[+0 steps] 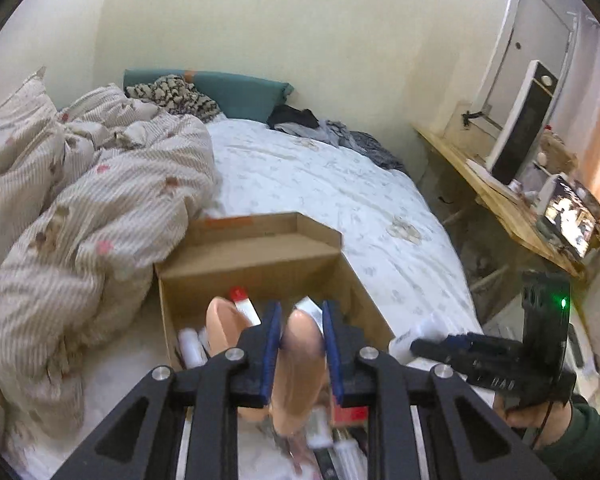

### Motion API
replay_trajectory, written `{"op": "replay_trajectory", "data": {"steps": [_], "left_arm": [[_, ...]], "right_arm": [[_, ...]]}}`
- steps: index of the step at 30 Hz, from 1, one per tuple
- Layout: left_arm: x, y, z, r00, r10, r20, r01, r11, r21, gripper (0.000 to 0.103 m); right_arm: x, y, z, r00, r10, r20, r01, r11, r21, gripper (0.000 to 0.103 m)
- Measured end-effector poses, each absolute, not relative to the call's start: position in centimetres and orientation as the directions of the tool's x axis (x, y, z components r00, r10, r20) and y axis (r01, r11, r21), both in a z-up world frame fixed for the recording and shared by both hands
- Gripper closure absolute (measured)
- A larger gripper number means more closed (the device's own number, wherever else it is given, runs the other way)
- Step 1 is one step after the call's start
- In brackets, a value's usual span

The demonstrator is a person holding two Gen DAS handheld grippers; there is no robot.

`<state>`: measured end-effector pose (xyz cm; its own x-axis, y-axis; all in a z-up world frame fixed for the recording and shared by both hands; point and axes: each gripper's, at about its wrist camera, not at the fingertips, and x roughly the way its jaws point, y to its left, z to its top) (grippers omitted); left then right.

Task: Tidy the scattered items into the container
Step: 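Carry the massager and jar into the cardboard box and open both grippers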

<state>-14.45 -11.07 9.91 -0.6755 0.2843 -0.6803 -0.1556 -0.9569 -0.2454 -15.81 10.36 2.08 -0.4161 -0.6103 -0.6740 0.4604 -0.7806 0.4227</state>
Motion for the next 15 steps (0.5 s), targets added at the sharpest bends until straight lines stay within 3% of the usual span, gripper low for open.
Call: {"op": "replay_trajectory", "data": {"steps": [3, 9, 12, 14, 15], "left_arm": [[-16.8, -10.8, 8.5, -0.654, 0.264, -0.709, -0.144, -0.963, -0.226, 0.101], [-20.6, -9.4, 4.2, -0.591, 0.215, -0.777, -0.131, -0.977, -0.170, 0.101], [-21.3, -8.7, 2.5, -0.558, 0.181, -0.810, -0.120, -0.983, -0.137, 0.098], [-21.3, -8.5, 1.8, -0.544, 0.180, -0.819, -0.120, -0.983, -0.136, 0.092], [-21.2, -8.5, 1.8, -0.544, 0.181, -0.819, -0.121, -0.983, -0.137, 0.083]], "right_arm": [[-17.8, 8.6, 1.0, -0.411, -0.578, -0.705, 0.467, -0.798, 0.382, 0.066], [-21.2, 5.5, -1.2, -0.390, -0.518, -0.762, 0.467, -0.824, 0.321, 0.064], [-22.2, 4.8, -2.1, -0.382, -0.497, -0.779, 0.461, -0.833, 0.305, 0.036], [-22.4, 4.8, -2.1, -0.398, -0.497, -0.771, 0.464, -0.834, 0.298, 0.036], [-22.4, 4.9, -2.0, -0.400, -0.502, -0.767, 0.470, -0.830, 0.299, 0.036]]}}
